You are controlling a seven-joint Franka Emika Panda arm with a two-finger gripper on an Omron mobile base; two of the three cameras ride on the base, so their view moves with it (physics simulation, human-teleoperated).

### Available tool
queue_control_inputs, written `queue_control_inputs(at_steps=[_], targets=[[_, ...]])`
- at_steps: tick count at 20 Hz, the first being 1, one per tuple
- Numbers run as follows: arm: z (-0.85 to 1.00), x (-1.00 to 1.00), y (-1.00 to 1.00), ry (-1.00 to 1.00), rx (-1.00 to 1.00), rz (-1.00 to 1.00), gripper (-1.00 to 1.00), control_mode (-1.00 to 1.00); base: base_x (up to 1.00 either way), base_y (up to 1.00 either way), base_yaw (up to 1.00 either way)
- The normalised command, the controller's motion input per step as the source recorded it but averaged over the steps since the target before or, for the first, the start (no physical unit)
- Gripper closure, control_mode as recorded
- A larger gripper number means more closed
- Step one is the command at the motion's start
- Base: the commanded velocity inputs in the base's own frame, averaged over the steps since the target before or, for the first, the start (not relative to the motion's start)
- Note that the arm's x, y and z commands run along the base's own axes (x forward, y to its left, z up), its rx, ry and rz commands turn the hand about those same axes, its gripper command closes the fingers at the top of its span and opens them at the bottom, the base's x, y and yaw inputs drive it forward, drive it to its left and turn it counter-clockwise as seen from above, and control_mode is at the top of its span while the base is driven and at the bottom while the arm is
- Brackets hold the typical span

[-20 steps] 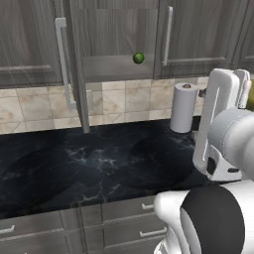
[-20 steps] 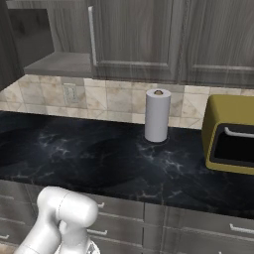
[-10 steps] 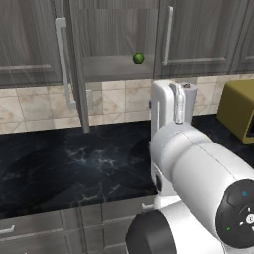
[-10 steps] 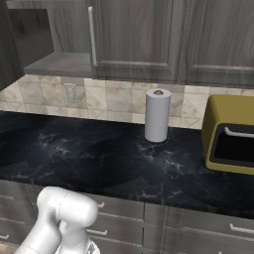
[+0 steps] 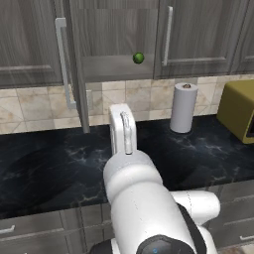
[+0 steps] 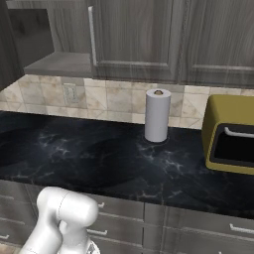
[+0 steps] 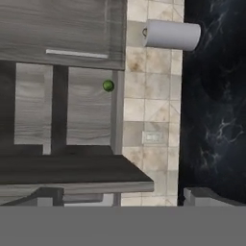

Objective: Pick the avocado from the counter and place it in the cabinet. Then close the cabinet.

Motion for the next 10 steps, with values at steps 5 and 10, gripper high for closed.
queue_control_inputs(at_steps=[5,10], targets=[[-0.15,0.37,0.51,-0.16,0.00,0.00,-1.00,-1.00,0.00,0.00,0.00],[0.00,0.58,0.46,-0.15,0.00,0.00,-1.00,-1.00,0.00,0.00,0.00]])
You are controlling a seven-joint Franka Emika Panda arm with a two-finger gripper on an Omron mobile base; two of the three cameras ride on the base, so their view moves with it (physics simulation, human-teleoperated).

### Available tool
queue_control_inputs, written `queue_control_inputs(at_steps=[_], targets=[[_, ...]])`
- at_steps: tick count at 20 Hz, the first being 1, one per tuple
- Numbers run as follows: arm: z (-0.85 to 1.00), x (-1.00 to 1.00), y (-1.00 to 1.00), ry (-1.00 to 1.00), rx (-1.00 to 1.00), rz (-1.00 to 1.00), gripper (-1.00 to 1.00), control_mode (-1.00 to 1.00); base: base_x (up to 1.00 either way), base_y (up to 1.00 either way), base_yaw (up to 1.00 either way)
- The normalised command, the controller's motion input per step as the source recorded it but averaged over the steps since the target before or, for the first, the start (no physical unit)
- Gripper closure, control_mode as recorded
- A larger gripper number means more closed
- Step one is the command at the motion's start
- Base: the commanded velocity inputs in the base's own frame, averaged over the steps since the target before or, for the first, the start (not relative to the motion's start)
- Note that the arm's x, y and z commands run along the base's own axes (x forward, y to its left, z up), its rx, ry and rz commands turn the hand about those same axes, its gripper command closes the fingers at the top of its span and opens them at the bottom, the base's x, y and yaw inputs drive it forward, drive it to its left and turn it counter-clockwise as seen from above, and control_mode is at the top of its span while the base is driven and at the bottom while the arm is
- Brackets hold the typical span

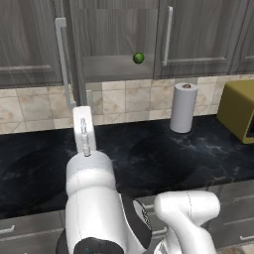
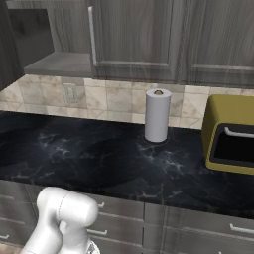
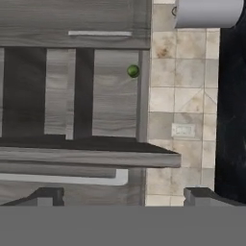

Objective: Pick the avocado from the counter and place it in the cabinet. Then close the cabinet.

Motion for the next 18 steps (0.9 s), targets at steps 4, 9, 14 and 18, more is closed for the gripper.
queue_control_inputs(at_steps=[4,9,14,18], targets=[[-0.05,0.79,0.37,-0.04,0.00,-0.03,-1.00,-1.00,0.00,0.00,0.00],[-0.11,0.94,0.37,0.00,0.00,-0.08,-1.00,-1.00,0.00,0.00,0.00],[0.00,0.45,0.36,-0.07,0.00,-0.22,-1.00,-1.00,0.00,0.00,0.00],[0.00,0.44,0.37,-0.05,0.00,-0.29,-1.00,-1.00,0.00,0.00,0.00]])
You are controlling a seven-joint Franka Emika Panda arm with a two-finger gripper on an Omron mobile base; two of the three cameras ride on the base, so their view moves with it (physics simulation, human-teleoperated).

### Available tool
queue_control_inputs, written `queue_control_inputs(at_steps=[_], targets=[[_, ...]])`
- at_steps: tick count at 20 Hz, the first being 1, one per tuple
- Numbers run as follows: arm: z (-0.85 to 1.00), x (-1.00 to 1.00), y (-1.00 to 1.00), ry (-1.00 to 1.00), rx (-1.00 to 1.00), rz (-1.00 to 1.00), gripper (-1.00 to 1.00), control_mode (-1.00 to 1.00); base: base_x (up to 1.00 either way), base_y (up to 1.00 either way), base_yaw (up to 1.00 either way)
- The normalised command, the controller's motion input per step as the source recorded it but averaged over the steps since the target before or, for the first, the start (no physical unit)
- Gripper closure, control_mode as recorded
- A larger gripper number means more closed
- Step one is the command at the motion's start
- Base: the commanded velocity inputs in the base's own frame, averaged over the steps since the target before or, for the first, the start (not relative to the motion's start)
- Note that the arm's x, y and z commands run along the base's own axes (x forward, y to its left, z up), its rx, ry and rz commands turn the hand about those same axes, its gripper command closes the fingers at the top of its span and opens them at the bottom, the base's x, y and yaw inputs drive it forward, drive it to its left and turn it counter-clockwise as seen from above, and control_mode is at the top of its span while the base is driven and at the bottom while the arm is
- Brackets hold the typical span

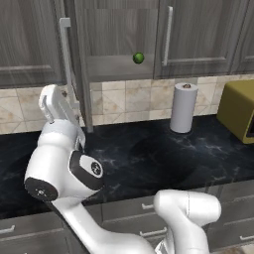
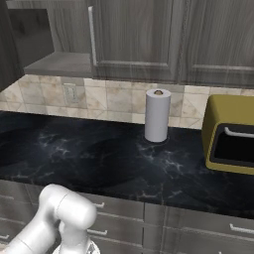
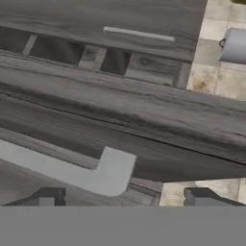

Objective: Pick the avocado from the counter and place it in the cabinet. Then close the cabinet.

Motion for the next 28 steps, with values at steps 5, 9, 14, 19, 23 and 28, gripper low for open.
queue_control_inputs(at_steps=[5,9,14,19,23,28], targets=[[0.00,0.15,0.08,0.00,0.00,-0.30,-1.00,-1.00,0.00,0.00,0.00],[0.00,0.18,-0.34,0.06,0.00,-0.23,-1.00,-1.00,0.00,0.00,0.00],[0.00,0.32,-0.72,0.06,0.01,-0.14,-1.00,-1.00,0.00,0.00,0.00],[-0.04,0.71,-0.99,0.09,0.05,-0.04,-1.00,-1.00,0.00,0.00,0.00],[0.00,1.00,-1.00,0.05,0.07,0.00,-1.00,-1.00,0.00,0.00,0.00],[0.00,1.00,-1.00,0.07,0.08,0.13,-1.00,-1.00,0.00,0.00,0.00]])
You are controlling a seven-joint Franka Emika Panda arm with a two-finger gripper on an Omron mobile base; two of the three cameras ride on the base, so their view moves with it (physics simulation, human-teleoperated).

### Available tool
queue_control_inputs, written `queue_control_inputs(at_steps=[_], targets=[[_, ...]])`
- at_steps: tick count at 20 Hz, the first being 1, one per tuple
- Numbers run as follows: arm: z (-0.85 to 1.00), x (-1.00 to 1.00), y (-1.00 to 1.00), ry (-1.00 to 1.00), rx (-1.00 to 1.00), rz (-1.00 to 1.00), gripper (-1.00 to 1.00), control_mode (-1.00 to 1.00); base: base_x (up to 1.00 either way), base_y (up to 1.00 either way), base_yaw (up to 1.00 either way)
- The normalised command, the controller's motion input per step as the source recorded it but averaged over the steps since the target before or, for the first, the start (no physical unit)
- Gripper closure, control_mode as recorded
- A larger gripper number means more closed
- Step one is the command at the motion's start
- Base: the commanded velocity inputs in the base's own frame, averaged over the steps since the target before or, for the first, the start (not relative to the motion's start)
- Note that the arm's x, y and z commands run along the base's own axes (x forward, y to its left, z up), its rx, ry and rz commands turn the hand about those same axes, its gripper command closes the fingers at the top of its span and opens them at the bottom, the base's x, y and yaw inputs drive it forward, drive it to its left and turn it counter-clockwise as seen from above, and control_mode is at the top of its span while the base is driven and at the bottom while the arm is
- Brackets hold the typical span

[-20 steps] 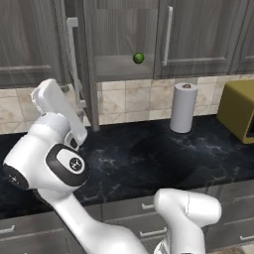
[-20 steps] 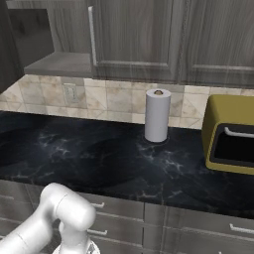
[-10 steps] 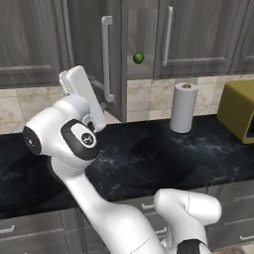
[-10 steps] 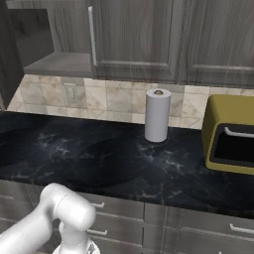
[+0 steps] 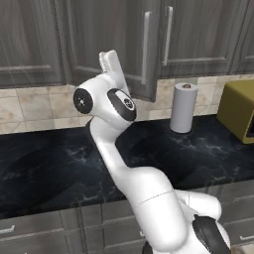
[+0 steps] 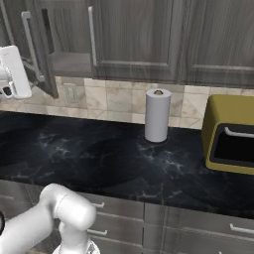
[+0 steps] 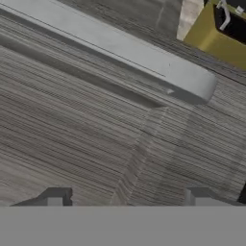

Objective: Pick the avocado from the counter and place it in the cabinet. Then close the cabinet.

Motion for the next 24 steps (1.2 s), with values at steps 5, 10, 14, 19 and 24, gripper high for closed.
queue_control_inputs(at_steps=[5,10,14,19,24], targets=[[0.00,1.00,-0.88,0.05,0.04,0.33,-1.00,-1.00,0.00,0.00,0.00],[0.00,1.00,-0.65,0.03,0.00,0.49,-1.00,-1.00,0.00,0.00,0.00],[-0.17,1.00,-0.64,0.03,0.00,0.52,-1.00,-1.00,0.00,0.00,0.00],[-0.20,1.00,-0.63,0.04,0.00,0.42,-1.00,-1.00,0.00,0.00,0.00],[-0.01,1.00,-0.29,0.02,0.00,0.28,-1.00,-1.00,0.00,0.00,0.00]])
